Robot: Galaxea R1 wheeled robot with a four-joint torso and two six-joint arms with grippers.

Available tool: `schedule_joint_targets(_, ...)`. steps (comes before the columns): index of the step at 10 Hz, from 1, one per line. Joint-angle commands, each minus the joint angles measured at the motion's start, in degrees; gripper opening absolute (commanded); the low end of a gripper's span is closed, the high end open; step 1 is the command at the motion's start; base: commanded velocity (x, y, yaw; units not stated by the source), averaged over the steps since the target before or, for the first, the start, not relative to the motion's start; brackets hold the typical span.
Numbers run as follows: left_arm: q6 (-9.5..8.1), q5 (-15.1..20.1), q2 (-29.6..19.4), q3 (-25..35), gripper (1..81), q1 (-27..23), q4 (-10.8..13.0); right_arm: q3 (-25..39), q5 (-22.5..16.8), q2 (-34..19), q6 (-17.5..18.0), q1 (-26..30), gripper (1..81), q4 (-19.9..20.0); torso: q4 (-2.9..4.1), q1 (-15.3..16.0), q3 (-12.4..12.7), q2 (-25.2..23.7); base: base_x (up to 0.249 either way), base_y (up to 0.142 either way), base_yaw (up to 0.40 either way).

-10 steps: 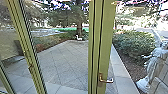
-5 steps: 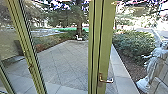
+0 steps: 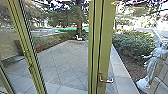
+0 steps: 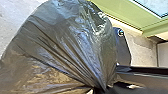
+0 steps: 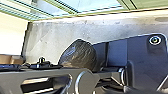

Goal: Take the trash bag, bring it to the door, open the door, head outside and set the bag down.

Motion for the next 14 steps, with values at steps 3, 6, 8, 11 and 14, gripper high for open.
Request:
schedule_joint_targets(3,0.01,2.69,-0.71,0.99,1.0,-2.85,-0.06,17.96,-2.81,-16.43,0.22,16.87,81.1,6.75,0.0,0.0,0.0,0.0,0.0,0.0,0.0)
schedule_joint_targets(6,0.01,2.6,-0.62,0.99,1.0,-2.77,-0.06,18.4,-12.3,-18.8,0.31,32.35,81.1,18.44,0.0,0.0,0.0,0.0,0.0,0.0,0.0)
schedule_joint_targets(8,0.01,2.6,-0.45,0.99,1.0,-2.77,-0.06,17.43,-17.65,-18.19,0.48,39.99,81.1,24.15,0.0,0.0,0.0,-0.02,0.0,0.0,0.0)
schedule_joint_targets(11,0.01,2.6,-0.18,0.91,1.0,-2.86,-0.14,15.71,-22.92,-17.66,7.23,49.84,81.1,25.47,0.0,0.0,0.0,0.0,0.0,0.0,0.0)
schedule_joint_targets(14,0.01,2.6,0.08,0.99,1.0,-2.77,-0.06,9.9,-27.24,-12.49,16.72,57.31,81.1,24.86,0.0,0.0,0.0,0.0,0.0,0.0,0.0)
